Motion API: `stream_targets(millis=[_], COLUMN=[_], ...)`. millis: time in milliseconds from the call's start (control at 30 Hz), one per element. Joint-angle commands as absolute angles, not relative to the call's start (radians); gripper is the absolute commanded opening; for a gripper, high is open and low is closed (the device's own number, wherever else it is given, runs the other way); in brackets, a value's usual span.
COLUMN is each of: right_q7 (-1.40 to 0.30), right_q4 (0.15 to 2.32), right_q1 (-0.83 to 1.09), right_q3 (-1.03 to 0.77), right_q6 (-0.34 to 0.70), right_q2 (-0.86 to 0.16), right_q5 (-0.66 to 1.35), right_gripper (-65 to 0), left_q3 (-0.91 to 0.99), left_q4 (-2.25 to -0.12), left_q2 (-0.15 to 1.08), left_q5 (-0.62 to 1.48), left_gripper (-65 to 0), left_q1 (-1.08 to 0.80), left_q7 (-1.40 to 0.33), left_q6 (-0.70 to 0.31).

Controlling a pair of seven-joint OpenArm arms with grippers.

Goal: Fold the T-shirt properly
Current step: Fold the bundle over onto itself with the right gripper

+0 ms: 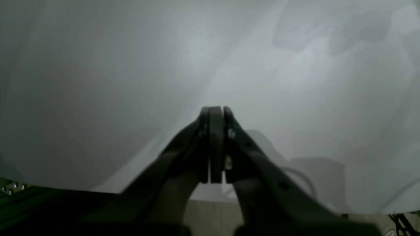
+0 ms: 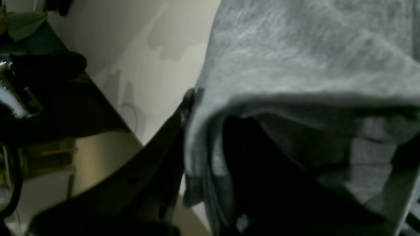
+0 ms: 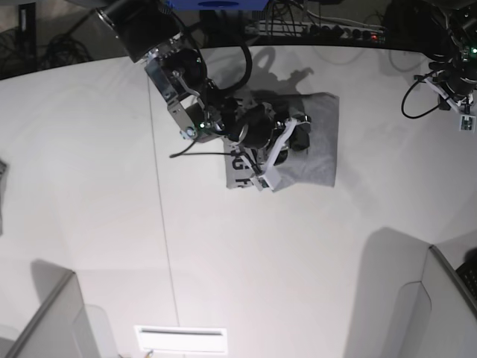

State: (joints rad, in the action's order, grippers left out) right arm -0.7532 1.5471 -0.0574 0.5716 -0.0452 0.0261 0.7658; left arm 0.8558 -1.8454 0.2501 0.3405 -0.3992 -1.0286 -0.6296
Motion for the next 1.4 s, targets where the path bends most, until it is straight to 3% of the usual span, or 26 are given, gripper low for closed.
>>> stream_targets(millis=[0, 133, 300, 333, 433, 500, 833, 1367], right_q7=[-0.722, -0.700, -0.713, -0.722, -0.734, -0.728, -0.730, -0.633], right_q4=[1.554, 1.529, 1.527, 1.527, 1.527, 1.527, 1.527, 1.429], right_q1=[-0.074, -0.088, -0.104, -0.110, -0.116, -0.113, -0.147, -0.395], right_q3=[0.573, 0.575, 0.588, 0.608, 0.644, 0.656, 0.688, 1.098], right_q6=[-0.041, -0.050, -0.147, -0.153, -0.153, -0.153, -0.153, -0.153], right_q2=[0.036, 0.033, 0.035, 0.033, 0.033, 0.035, 0.065, 0.139], right_q5=[0.779, 0.779, 0.779, 0.779, 0.780, 0.780, 0.779, 0.783], right_gripper=[-65.0, -65.0, -65.0, -59.9, -36.5, -31.7, -31.8, -31.8], left_q3=[0.865, 0.865, 0.866, 0.866, 0.866, 0.866, 0.866, 0.862], left_q4=[-1.860, -1.859, -1.859, -1.859, -1.859, -1.859, -1.859, -1.862], left_q2=[0.266, 0.266, 0.266, 0.266, 0.266, 0.266, 0.266, 0.263], left_q5=[0.343, 0.343, 0.343, 0.343, 0.343, 0.343, 0.343, 0.251], left_gripper=[-65.0, -65.0, -65.0, -65.0, -65.0, -65.0, -65.0, -65.0], left_q1=[-0.401, -0.401, -0.401, -0.401, -0.401, -0.401, -0.401, -0.397], left_q7=[-1.013, -1.013, -1.013, -1.013, -1.013, -1.013, -1.013, -1.013], left_q6=[-0.628, -0.628, -0.628, -0.628, -0.630, -0.630, -0.630, -0.630])
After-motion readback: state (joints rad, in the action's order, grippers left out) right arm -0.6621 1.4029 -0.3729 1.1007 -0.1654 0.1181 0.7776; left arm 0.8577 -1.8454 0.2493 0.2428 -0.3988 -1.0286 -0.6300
